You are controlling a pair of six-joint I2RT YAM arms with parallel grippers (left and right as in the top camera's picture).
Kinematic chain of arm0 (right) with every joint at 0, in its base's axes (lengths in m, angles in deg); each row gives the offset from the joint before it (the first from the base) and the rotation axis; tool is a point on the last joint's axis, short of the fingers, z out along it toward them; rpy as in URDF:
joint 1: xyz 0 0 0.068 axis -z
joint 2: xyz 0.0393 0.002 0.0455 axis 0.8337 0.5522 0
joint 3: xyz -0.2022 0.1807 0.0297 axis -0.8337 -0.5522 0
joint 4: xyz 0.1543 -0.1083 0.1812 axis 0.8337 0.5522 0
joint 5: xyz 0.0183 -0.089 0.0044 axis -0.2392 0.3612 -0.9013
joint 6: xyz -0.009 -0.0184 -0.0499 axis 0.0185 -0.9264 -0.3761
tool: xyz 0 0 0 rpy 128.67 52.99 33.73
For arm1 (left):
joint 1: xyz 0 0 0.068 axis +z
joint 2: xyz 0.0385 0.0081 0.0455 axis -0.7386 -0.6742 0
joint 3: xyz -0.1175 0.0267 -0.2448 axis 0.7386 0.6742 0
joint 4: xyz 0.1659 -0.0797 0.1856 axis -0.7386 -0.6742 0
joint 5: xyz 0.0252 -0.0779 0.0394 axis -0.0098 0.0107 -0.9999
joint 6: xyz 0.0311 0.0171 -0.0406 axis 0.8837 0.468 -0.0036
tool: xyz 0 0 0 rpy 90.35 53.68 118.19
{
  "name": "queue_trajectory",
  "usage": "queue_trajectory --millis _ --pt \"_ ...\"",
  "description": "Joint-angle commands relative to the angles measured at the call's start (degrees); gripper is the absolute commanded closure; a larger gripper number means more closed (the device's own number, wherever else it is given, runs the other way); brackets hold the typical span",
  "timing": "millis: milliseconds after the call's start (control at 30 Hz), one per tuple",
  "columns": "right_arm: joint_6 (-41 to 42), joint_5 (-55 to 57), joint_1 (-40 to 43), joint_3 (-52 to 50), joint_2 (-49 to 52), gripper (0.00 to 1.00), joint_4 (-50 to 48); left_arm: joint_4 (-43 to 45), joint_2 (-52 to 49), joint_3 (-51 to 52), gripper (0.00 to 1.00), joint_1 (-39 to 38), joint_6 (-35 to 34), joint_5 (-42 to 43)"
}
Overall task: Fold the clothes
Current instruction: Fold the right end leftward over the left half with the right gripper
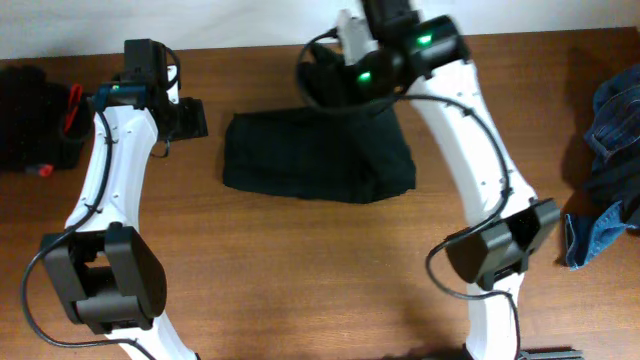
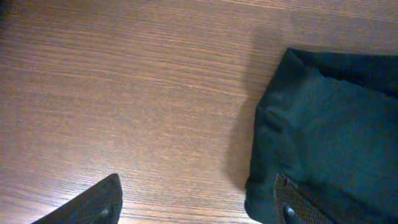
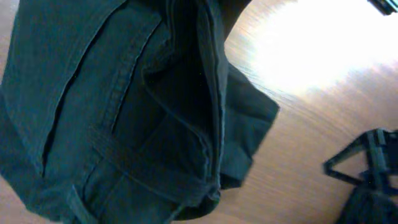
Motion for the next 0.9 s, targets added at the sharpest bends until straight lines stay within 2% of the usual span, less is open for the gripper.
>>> queue_trajectory --millis 0,233,500,567,667,733,767,867 --pt "4.20 4.52 -4.39 1.40 -1.79 0.96 -1.90 -0.11 -0.44 -1.36 0.22 0.46 0.04 0.68" --pt "8.48 10.67 -10.93 -0.13 1.03 0.96 -8.85 -0.15 -0.44 -1.36 0.22 0.46 0.04 0.68" --pt "11.08 14.32 -13.62 -2.21 5.35 0.96 -14.49 -0.61 -0.35 -1.75 0.24 1.03 0.04 0.98" --pt "11.06 14.34 -13.66 -2.21 6.32 0.96 -14.34 -0.79 -0.13 -1.84 0.52 1.73 0.04 2.01" --pt "10.88 14.36 -12.87 -2.21 6.49 0.96 -13.55 -0.83 -0.11 -1.84 0.80 3.37 0.00 2.25" --pt "10.86 14.29 -12.15 -2.21 6.47 0.96 -12.66 -1.07 -0.11 -1.84 0.94 4.63 -1.05 2.40" --pt "10.64 14.25 -11.87 -2.21 6.47 0.96 -12.15 -1.16 -0.11 -1.84 0.99 5.42 -1.49 2.49" --pt "10.10 14.27 -11.26 -2.21 6.58 0.96 -10.71 -1.07 -0.31 -1.81 0.99 8.15 -1.46 3.23"
